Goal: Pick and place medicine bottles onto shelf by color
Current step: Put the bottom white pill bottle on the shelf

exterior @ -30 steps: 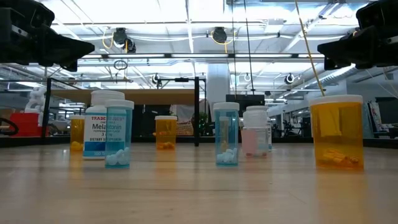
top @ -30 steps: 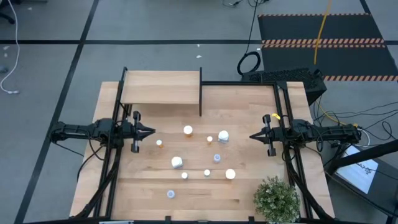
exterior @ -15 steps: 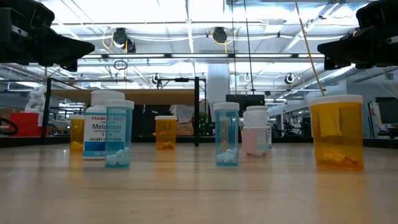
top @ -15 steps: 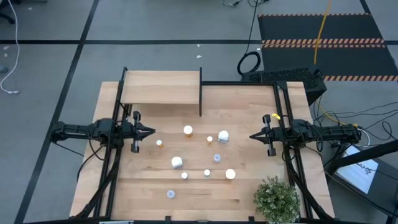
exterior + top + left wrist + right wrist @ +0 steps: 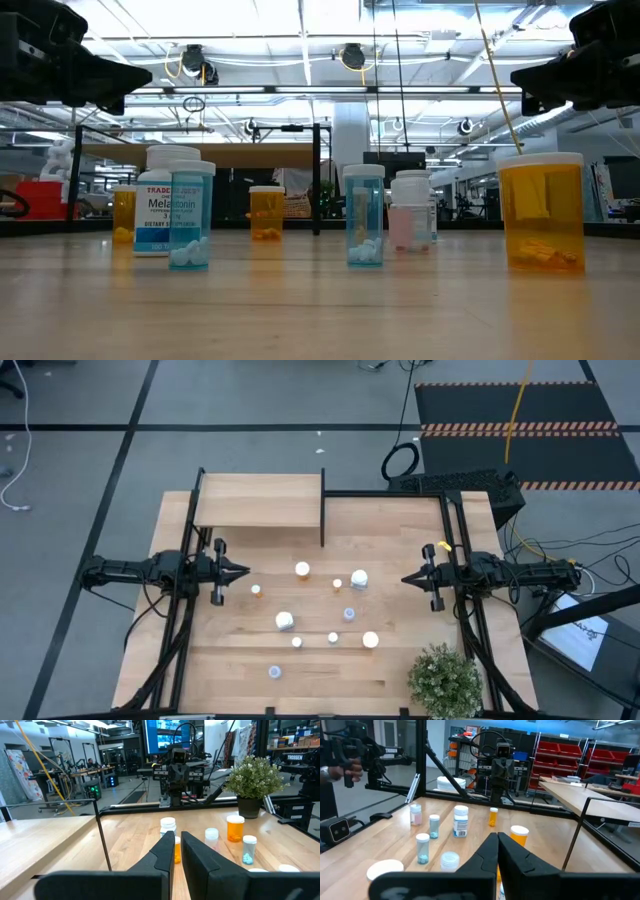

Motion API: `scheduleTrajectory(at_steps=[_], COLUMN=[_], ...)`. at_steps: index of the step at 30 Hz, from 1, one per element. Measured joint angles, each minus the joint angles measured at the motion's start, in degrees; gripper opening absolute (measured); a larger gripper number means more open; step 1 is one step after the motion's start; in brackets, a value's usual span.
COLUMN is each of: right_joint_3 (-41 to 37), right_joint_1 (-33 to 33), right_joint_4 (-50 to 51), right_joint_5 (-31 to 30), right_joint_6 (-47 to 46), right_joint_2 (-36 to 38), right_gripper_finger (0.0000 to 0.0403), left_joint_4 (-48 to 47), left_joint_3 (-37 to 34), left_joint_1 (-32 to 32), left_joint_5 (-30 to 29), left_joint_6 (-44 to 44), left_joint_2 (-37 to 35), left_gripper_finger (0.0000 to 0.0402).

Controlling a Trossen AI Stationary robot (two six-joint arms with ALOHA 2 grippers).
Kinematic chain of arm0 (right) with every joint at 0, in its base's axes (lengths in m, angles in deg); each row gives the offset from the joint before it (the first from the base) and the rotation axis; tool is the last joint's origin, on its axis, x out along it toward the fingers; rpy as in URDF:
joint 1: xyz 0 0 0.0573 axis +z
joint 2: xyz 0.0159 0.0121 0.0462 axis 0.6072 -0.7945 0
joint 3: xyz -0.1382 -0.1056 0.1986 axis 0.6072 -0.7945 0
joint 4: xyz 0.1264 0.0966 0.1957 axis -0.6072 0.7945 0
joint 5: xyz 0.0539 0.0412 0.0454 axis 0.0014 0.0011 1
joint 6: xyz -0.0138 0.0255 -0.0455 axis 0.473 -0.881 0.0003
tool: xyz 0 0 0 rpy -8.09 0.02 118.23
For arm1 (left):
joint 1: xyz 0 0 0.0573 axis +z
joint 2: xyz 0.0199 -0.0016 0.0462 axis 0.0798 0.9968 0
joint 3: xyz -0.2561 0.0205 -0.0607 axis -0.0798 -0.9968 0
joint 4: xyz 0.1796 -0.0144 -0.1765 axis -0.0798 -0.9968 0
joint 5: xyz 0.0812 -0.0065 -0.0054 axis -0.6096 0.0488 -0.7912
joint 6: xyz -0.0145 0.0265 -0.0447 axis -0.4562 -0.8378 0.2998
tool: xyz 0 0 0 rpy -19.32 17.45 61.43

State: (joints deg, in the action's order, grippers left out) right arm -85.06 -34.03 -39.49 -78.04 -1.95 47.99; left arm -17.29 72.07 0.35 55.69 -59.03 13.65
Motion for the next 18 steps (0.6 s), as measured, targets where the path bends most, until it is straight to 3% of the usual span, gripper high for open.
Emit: scheduleTrajectory(at_steps=[12,18], right_joint_3=[0.01,0.0], right_joint_1=[0.0,0.0], right_joint_4=[0.16,0.2], right_joint_5=[0.02,0.02], right_joint_6=[-9.33,-11.58], right_joint_2=[0.0,0.0], right_gripper_finger=[0.0,0.0], left_joint_4=[0.3,4.13], left_joint_3=[0.0,0.03], left_joint_1=[0.02,0.07], left_joint_5=[-0.02,-0.67], left_joint_6=[-0.97,5.87], left_joint_2=[0.02,0.02], left_gripper_finger=[0.0035,0.0035])
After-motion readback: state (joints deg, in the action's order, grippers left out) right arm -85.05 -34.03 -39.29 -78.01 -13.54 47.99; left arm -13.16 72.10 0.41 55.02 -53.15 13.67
